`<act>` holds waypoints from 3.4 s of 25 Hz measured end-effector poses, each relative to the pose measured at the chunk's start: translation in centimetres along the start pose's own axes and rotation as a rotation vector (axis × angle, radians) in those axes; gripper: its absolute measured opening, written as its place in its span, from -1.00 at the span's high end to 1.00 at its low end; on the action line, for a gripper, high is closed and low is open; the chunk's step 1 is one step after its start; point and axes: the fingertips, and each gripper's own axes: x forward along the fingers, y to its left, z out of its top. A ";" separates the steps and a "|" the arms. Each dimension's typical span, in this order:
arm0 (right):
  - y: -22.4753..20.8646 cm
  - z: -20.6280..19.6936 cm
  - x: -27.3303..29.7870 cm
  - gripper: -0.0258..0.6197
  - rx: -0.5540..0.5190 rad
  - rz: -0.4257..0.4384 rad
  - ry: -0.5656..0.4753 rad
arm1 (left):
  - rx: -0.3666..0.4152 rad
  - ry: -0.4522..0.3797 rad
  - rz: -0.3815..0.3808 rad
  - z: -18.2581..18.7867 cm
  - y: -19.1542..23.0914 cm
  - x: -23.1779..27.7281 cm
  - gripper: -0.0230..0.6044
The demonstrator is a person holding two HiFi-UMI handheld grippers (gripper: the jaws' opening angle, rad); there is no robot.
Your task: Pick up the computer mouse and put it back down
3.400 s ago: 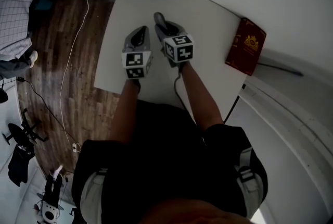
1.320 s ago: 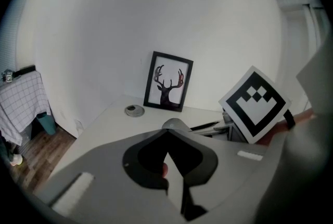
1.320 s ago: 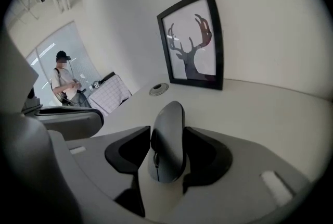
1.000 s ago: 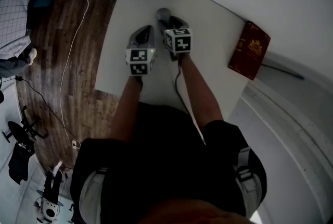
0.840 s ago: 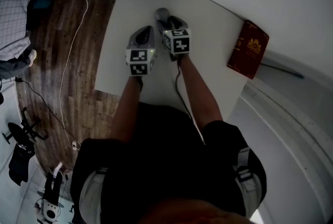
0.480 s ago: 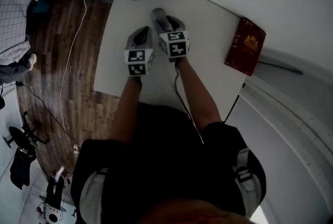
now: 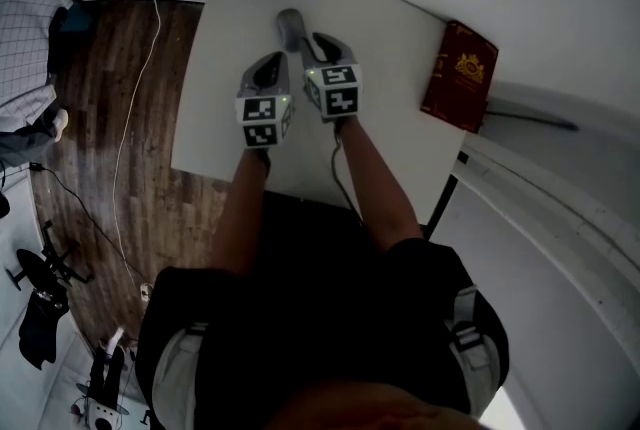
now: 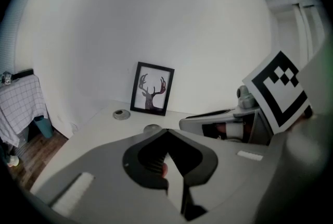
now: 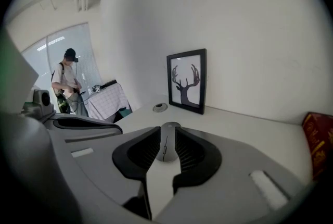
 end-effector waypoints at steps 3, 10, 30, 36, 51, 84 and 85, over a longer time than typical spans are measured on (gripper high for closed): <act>0.0 -0.1 -1.7 0.70 -0.001 0.002 -0.021 | 0.007 -0.001 -0.009 -0.4 -1.4 -0.6 0.93; 0.1 0.1 -6.0 0.88 -0.013 0.021 -0.074 | 0.013 -0.045 -0.023 0.0 -4.9 -2.5 0.93; -1.3 2.1 -26.1 0.88 -0.138 -0.010 -0.377 | 0.077 -0.230 -0.031 3.5 -18.0 -12.2 0.93; -0.8 1.1 -30.5 0.88 -0.145 0.021 -0.428 | 0.095 -0.255 0.002 2.4 -20.8 -15.5 0.93; 1.9 0.3 -36.6 0.88 -0.149 -0.014 -0.524 | 0.158 -0.328 -0.004 3.4 -23.1 -21.2 0.93; 16.6 -6.1 -51.4 0.88 -0.156 -0.271 -0.649 | 0.267 -0.487 -0.200 -0.5 -23.5 -41.4 0.93; 16.3 -6.1 -52.0 0.88 -0.153 -0.273 -0.656 | 0.266 -0.494 -0.204 -0.2 -24.1 -41.6 0.93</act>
